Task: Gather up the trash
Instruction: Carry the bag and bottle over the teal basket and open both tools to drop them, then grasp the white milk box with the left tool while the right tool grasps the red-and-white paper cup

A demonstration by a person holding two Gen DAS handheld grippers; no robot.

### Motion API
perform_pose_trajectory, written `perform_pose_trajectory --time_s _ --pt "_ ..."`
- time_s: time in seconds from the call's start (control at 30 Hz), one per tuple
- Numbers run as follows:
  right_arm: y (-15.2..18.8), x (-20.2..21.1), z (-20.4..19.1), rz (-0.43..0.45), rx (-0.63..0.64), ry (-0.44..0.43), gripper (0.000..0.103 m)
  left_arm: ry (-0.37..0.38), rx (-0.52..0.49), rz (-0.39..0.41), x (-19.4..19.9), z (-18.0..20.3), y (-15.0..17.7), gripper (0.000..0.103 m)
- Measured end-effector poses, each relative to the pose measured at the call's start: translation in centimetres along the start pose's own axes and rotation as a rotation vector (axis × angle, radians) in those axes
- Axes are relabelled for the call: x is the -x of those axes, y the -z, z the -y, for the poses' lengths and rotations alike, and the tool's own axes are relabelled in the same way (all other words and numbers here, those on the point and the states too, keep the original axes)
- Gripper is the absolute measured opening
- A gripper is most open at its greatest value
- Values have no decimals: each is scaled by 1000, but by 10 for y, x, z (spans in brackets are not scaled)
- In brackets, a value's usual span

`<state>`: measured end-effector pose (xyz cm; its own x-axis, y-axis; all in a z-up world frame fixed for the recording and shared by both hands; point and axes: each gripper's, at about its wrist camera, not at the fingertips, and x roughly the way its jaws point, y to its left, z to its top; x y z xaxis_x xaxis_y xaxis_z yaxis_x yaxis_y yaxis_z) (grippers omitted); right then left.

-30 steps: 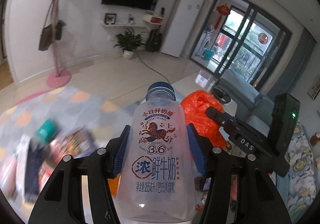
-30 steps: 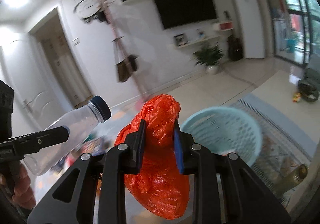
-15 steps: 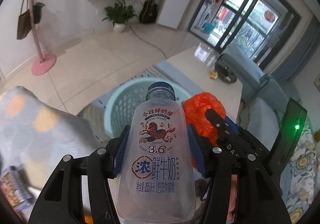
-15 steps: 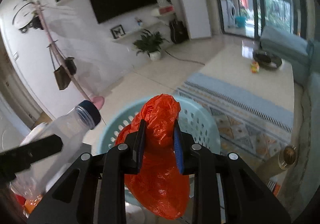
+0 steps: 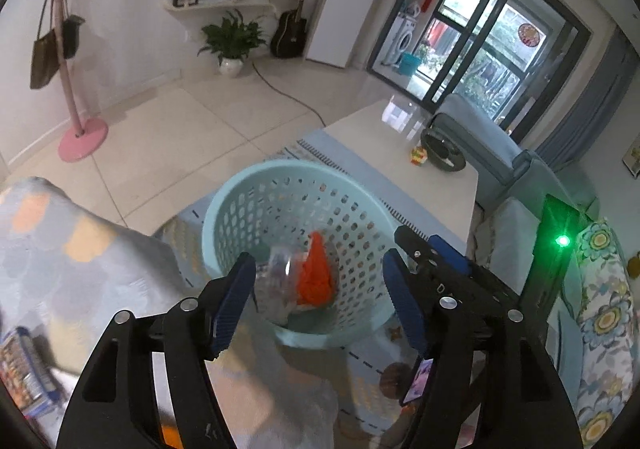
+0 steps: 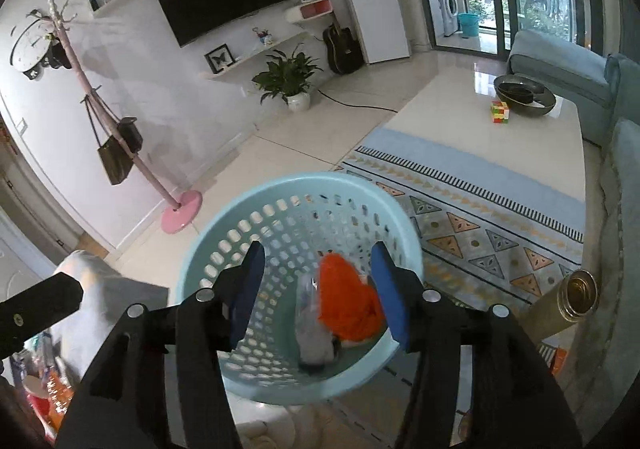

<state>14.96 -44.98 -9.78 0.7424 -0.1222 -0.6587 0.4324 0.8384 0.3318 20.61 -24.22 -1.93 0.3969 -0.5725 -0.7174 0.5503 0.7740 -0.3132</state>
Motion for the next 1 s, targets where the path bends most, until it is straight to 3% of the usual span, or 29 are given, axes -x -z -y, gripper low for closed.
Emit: perform_pose_trajectory --time_s 0.33,0.57,0.8,0.87,1.0 --pt "10 81 -47 77 104 -97 52 -8 -10 146 99 1 33 64" --pt "26 133 -98 100 199 -199 52 -59 35 265 182 -23 62 64" --pt "64 139 -148 -16 276 -273 56 -223 166 390 253 -80 94 64" --pt "78 132 -161 -77 287 -292 62 -250 201 387 263 -99 103 64" --pt "104 115 -179 -201 317 -323 63 -312 264 326 268 -142 120 64"
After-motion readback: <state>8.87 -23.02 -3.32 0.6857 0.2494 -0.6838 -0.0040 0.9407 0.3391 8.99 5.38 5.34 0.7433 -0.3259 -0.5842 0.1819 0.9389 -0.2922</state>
